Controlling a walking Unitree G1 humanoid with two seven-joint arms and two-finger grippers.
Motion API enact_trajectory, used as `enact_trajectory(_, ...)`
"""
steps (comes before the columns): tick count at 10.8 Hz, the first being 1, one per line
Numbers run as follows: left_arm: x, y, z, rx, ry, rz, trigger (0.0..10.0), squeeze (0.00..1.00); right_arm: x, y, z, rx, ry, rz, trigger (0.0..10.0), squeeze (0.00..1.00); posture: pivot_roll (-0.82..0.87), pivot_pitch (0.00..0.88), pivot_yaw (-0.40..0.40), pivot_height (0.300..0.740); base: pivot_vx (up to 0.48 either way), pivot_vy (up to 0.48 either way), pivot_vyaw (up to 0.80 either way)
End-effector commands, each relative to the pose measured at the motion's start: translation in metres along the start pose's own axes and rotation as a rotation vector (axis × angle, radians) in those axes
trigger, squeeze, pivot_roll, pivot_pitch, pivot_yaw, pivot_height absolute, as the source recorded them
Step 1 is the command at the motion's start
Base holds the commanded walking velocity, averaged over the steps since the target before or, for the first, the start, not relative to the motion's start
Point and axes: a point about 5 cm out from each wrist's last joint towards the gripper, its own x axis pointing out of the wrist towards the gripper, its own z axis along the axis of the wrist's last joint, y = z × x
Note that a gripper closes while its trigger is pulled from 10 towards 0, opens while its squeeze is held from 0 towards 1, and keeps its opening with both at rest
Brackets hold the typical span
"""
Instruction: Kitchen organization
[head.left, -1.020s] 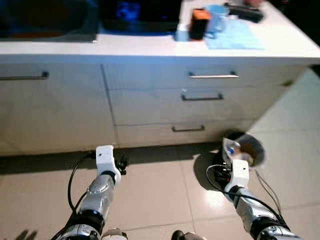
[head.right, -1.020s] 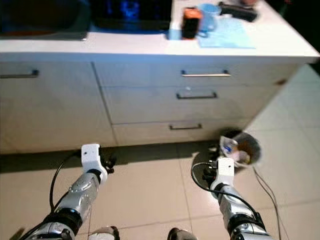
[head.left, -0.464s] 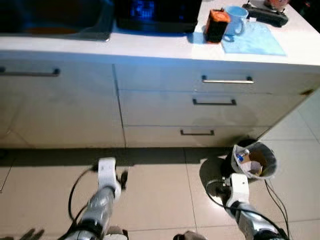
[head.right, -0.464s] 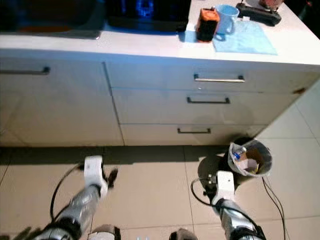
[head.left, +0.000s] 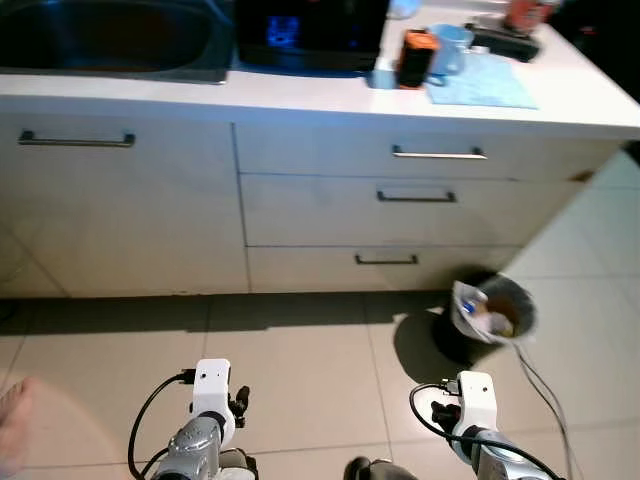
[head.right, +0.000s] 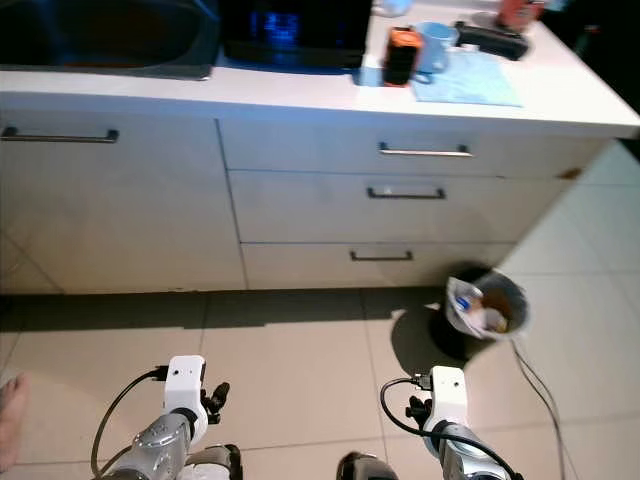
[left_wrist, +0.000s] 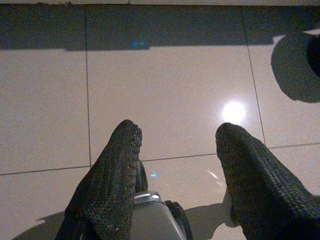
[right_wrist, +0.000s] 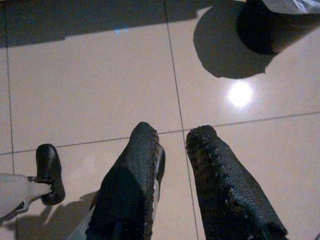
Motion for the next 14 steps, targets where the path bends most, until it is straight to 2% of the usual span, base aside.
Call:
enact_trajectory(1,-0.002,-0.002,-0.009,-0.002,0.026,0.001,10.0,0.00,-0.001,-0.003,-0.004,-0.009,0.023,-0.006,10.0,0.00,0.05,0.152,-0.088,0.723,0.000,0.000,0.00)
enact_trajectory(5,-0.006,0.006,-0.020,-0.026,0.060,0.034,10.0,0.00,-0.002,-0.004,-0.007,0.001,0.032,-0.017,10.0,0.00,0.04,0.135,-0.081,0.723,0.000,0.000,0.00)
enact_trajectory(9,-0.007,0.007,-0.023,-0.063,0.062,0.043,10.0,0.00,-0.002,-0.005,-0.007,0.015,0.028,-0.020,10.0,0.00,0.04,0.129,-0.080,0.723,0.000,0.000,0.00)
enact_trajectory(14,-0.008,0.007,-0.028,-0.065,0.075,0.038,10.0,0.00,-0.004,-0.006,-0.013,0.018,0.044,-0.024,10.0,0.00,0.04,0.139,-0.079,0.723,0.000,0.000,0.00)
